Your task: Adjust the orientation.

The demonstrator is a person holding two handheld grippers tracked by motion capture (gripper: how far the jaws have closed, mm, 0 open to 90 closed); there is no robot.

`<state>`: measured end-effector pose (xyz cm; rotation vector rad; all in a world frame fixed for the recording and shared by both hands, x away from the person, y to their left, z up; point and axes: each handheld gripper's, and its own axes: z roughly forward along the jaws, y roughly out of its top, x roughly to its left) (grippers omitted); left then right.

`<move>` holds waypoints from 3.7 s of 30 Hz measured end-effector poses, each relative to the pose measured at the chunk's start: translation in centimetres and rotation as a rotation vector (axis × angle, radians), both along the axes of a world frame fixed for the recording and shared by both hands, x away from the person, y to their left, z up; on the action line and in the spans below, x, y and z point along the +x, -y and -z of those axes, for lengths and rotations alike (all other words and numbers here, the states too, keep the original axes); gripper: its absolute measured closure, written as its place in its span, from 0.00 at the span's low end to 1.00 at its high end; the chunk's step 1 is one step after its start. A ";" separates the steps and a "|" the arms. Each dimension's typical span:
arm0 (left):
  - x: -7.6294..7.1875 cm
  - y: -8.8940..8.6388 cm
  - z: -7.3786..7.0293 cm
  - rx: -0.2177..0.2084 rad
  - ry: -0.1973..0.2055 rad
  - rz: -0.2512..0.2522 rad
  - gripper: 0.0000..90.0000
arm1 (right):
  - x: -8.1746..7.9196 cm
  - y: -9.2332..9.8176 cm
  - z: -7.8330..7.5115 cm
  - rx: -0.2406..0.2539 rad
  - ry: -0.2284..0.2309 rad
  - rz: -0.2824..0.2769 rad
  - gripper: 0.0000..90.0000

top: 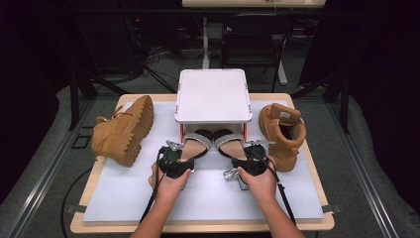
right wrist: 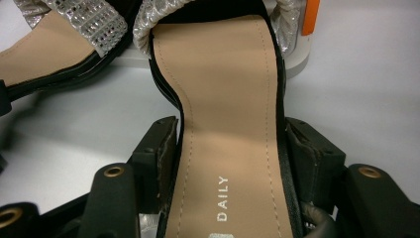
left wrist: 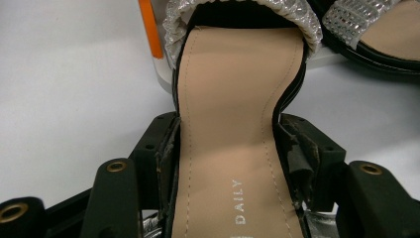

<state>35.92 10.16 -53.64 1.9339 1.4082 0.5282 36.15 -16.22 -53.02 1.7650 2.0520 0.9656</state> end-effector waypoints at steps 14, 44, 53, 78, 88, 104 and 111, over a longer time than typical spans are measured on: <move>0.1 -0.5 0.0 -0.037 -0.016 0.016 0.45 | -0.1 0.0 0.1 0.001 0.010 -0.003 0.43; -4.3 -5.7 -4.3 -0.130 0.087 0.129 0.59 | -5.6 2.0 -4.7 -0.022 0.221 -0.125 0.55; -6.8 -7.8 -3.9 -0.133 0.095 0.146 0.66 | -8.3 3.3 -4.9 -0.052 0.272 -0.160 0.69; -9.8 -9.9 -0.3 -0.093 0.051 0.191 0.62 | -11.4 5.8 -2.6 -0.043 0.238 -0.119 0.68; -9.5 -9.4 0.8 -0.100 0.026 0.189 0.52 | -11.6 5.6 -0.7 -0.043 0.202 -0.157 0.63; -8.3 -7.8 1.6 -0.083 0.030 0.216 0.44 | -10.4 5.5 1.1 -0.057 0.170 -0.179 0.53; -8.2 -7.6 1.6 -0.097 0.024 0.222 0.41 | -10.3 4.7 1.5 -0.061 0.162 -0.220 0.47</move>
